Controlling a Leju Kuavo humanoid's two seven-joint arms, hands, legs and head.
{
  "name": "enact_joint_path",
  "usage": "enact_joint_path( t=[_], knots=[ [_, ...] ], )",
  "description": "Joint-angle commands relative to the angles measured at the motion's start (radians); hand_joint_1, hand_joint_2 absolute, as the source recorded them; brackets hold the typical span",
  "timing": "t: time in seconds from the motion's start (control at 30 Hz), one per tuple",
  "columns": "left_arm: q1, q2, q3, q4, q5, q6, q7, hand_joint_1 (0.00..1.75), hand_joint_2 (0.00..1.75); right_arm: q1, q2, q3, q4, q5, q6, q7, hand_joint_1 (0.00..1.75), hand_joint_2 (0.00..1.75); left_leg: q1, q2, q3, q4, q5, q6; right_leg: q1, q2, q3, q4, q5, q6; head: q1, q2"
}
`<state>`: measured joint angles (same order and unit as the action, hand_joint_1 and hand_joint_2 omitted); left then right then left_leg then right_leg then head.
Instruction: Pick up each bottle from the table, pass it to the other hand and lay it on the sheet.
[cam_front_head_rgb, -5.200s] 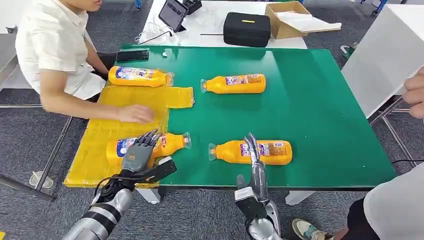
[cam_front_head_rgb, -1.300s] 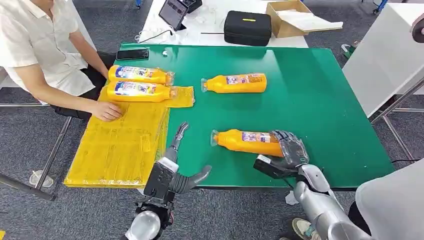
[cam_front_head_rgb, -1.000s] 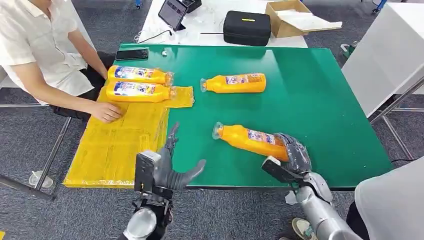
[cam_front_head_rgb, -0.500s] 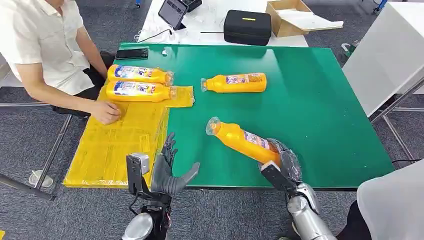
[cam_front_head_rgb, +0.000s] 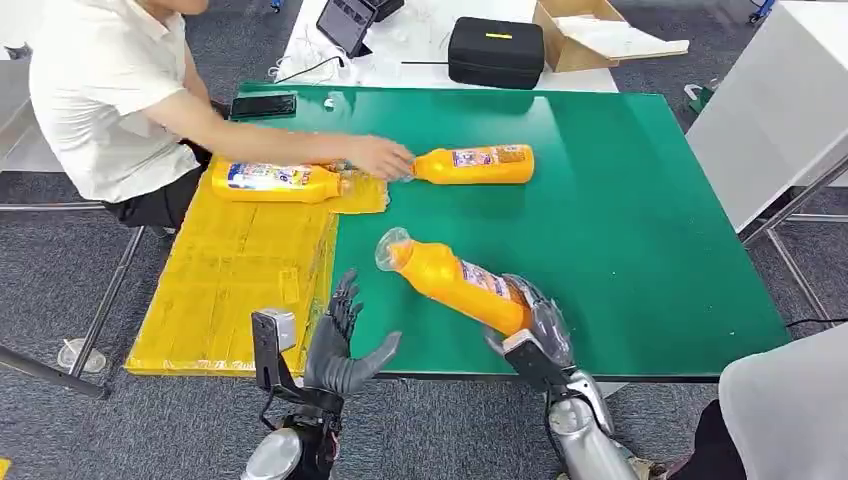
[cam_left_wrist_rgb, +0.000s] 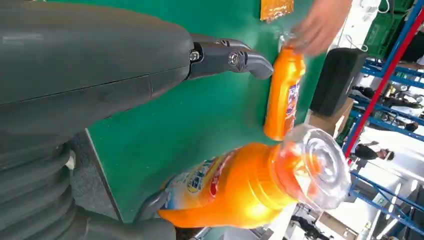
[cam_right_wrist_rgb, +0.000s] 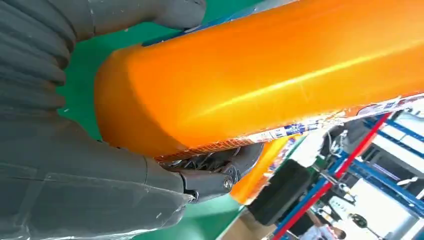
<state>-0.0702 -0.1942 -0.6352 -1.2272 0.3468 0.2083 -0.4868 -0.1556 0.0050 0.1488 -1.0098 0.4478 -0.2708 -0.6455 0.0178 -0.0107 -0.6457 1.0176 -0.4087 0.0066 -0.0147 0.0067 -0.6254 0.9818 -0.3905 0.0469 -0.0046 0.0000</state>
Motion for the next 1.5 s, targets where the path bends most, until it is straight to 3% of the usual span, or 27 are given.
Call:
enact_joint_path(
  t=[0.03, 0.3, 0.43, 0.47, 0.57, 1.03, 1.07, 1.1, 1.13, 1.23, 1.3, 1.43, 1.47, 1.5],
  knots=[
    [-0.078, 0.005, 0.015, 0.073, 0.035, -0.032, 0.002, 0.0, 1.75, -0.001, 0.071, 0.105, -0.041, -0.048, 0.053, -0.026, 1.73, 1.75, 0.0, 0.003, 0.004, 0.0, -0.002, 0.0, 0.0, 0.002, 0.004, 0.0, -0.001, -0.002, 0.0, 0.0],
    [-0.091, 0.004, -0.03, 0.035, 0.109, -0.107, 0.034, 0.0, 1.75, -0.058, 0.104, 0.215, 0.064, -0.1, 0.041, -0.01, 1.75, 1.75, 0.0, 0.004, 0.006, 0.0, -0.002, 0.0, 0.001, 0.002, 0.004, 0.0, -0.002, -0.003, 0.0, 0.0],
    [-0.102, -0.007, -0.02, 0.048, 0.13, -0.086, 0.028, 0.0, 1.75, -0.074, 0.118, 0.245, 0.076, -0.106, 0.036, -0.031, 1.75, 1.75, 0.0, 0.004, 0.003, 0.0, -0.001, 0.0, 0.001, 0.002, 0.002, 0.0, 0.0, -0.001, 0.0, 0.0],
    [-0.109, -0.016, -0.008, 0.054, 0.155, -0.079, 0.036, 0.0, 1.75, -0.079, 0.126, 0.259, 0.075, -0.108, 0.033, -0.031, 1.75, 1.75, 0.0, 0.006, 0.009, 0.0, -0.003, 0.001, 0.001, 0.003, 0.007, 0.0, -0.002, -0.003, 0.0, 0.0],
    [-0.121, -0.017, -0.004, 0.044, 0.184, -0.086, 0.042, 0.0, 1.75, -0.085, 0.142, 0.288, 0.071, -0.109, 0.036, -0.024, 1.75, 1.75, 0.001, 0.003, 0.001, 0.0, 0.0, 0.0, 0.001, 0.001, 0.0, 0.0, 0.0, -0.001, 0.0, 0.0],
    [-0.137, -0.013, -0.012, 0.006, 0.207, -0.065, 0.022, 0.0, 1.75, -0.105, 0.152, 0.354, 0.14, -0.122, 0.036, -0.026, 1.75, 1.75, 0.0, 0.003, 0.006, 0.0, -0.002, 0.0, 0.001, 0.001, 0.005, 0.0, -0.002, -0.003, 0.0, 0.0],
    [-0.142, -0.013, -0.01, 0.006, 0.208, -0.064, 0.02, 0.31, 1.75, -0.105, 0.154, 0.362, 0.146, -0.125, 0.039, -0.027, 1.75, 1.75, 0.001, 0.003, 0.004, 0.0, -0.001, 0.0, 0.001, 0.001, 0.003, 0.0, -0.001, -0.002, 0.001, 0.0],
    [-0.143, -0.013, -0.004, 0.003, 0.21, -0.058, 0.011, 1.57, 1.75, -0.104, 0.154, 0.367, 0.152, -0.13, 0.041, -0.027, 1.75, 1.75, 0.0, 0.002, 0.004, -0.001, -0.001, 0.0, 0.001, 0.001, 0.003, 0.0, -0.001, -0.002, 0.0, 0.0],
    [-0.144, -0.012, -0.002, -0.001, 0.209, -0.057, 0.004, 1.75, 1.75, -0.104, 0.154, 0.371, 0.156, -0.136, 0.042, -0.028, 1.75, 1.75, 0.001, 0.001, 0.002, -0.001, 0.0, 0.0, 0.001, 0.0, 0.001, 0.0, 0.0, -0.002, 0.001, 0.0],
    [-0.123, -0.006, 0.016, -0.05, 0.205, -0.049, -0.029, 1.75, 1.75, -0.089, 0.153, 0.375, 0.159, -0.161, 0.045, -0.033, 1.75, 1.75, 0.001, 0.001, 0.003, -0.001, -0.001, 0.0, 0.001, 0.0, 0.003, 0.0, -0.001, -0.002, 0.0, 0.0],
    [-0.104, 0.002, 0.031, -0.089, 0.188, -0.018, -0.046, 1.75, 1.75, -0.067, 0.151, 0.375, 0.144, -0.18, 0.058, -0.025, 1.52, 1.75, 0.0, 0.002, 0.004, -0.001, -0.001, 0.0, 0.001, 0.0, 0.003, 0.0, -0.001, -0.002, 0.0, 0.0],
    [-0.104, 0.005, 0.034, -0.092, 0.189, -0.019, -0.046, 1.75, 1.75, -0.063, 0.152, 0.377, 0.144, -0.181, 0.059, -0.025, 1.52, 1.75, 0.0, 0.001, 0.008, -0.001, -0.003, 0.0, 0.001, -0.001, 0.007, 0.0, -0.003, -0.003, 0.0, 0.0],
    [-0.104, 0.005, 0.034, -0.092, 0.189, -0.019, -0.046, 1.75, 1.75, -0.063, 0.152, 0.377, 0.144, -0.181, 0.059, -0.025, 1.52, 1.75, 0.001, 0.0, 0.003, -0.001, 0.0, 0.0, 0.001, -0.001, 0.002, -0.001, -0.001, -0.001, 0.0, 0.0],
    [-0.102, 0.0, 0.042, -0.091, 0.184, 0.004, -0.054, 1.75, 1.75, -0.061, 0.153, 0.374, 0.139, -0.194, 0.075, -0.015, 1.29, 1.75, 0.0, 0.0, 0.005, -0.001, -0.001, 0.0, 0.001, -0.002, 0.004, 0.0, -0.002, -0.002, 0.0, 0.0]
  ],
)
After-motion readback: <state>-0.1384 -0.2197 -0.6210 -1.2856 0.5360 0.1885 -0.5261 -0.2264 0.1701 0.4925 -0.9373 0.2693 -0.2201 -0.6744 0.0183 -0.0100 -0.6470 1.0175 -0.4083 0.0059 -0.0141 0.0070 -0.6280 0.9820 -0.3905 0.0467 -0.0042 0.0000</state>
